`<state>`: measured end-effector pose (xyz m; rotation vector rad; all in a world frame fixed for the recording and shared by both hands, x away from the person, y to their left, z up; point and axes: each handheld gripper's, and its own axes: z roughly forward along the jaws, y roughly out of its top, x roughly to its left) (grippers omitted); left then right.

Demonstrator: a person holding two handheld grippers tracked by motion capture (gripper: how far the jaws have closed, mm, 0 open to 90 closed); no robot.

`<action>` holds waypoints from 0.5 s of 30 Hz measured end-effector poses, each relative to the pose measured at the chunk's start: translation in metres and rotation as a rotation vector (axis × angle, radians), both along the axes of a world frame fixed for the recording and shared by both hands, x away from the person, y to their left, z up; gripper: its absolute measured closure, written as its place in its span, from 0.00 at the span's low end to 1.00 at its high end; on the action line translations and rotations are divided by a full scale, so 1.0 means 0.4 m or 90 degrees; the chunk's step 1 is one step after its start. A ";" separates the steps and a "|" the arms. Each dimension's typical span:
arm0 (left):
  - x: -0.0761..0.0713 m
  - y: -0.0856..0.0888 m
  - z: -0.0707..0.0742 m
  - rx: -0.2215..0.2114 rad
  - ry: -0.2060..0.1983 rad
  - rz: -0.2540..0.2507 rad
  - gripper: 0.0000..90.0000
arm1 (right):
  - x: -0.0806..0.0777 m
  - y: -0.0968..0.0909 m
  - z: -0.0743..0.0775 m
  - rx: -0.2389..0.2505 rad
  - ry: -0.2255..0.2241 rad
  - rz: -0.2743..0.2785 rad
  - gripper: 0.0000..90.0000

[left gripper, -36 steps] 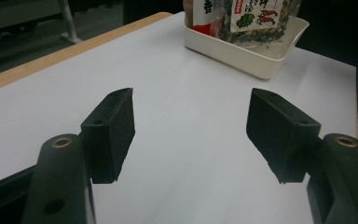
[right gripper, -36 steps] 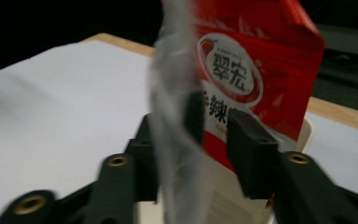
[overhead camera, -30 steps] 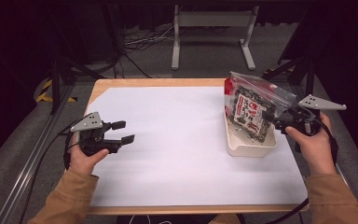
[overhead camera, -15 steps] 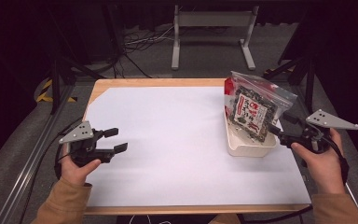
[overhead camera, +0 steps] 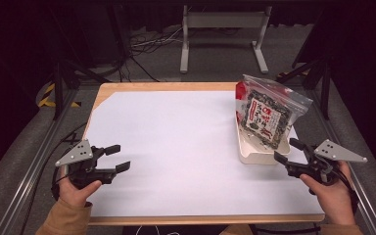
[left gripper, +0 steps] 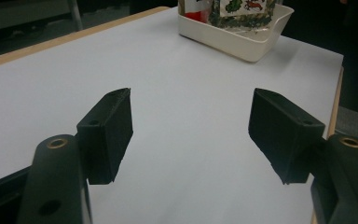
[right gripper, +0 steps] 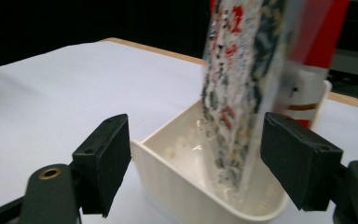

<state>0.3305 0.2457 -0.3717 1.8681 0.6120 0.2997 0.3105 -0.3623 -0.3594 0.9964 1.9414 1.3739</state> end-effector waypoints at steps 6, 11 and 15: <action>-0.002 0.003 -0.005 -0.001 -0.004 -0.005 0.35 | 0.000 0.026 -0.047 -0.002 0.029 0.035 0.29; -0.001 0.007 -0.010 -0.003 -0.001 -0.003 0.35 | -0.003 0.043 -0.065 -0.001 0.025 0.057 0.29; 0.002 0.011 -0.014 -0.005 0.003 0.001 0.34 | 0.000 0.052 -0.071 -0.006 0.026 0.066 0.28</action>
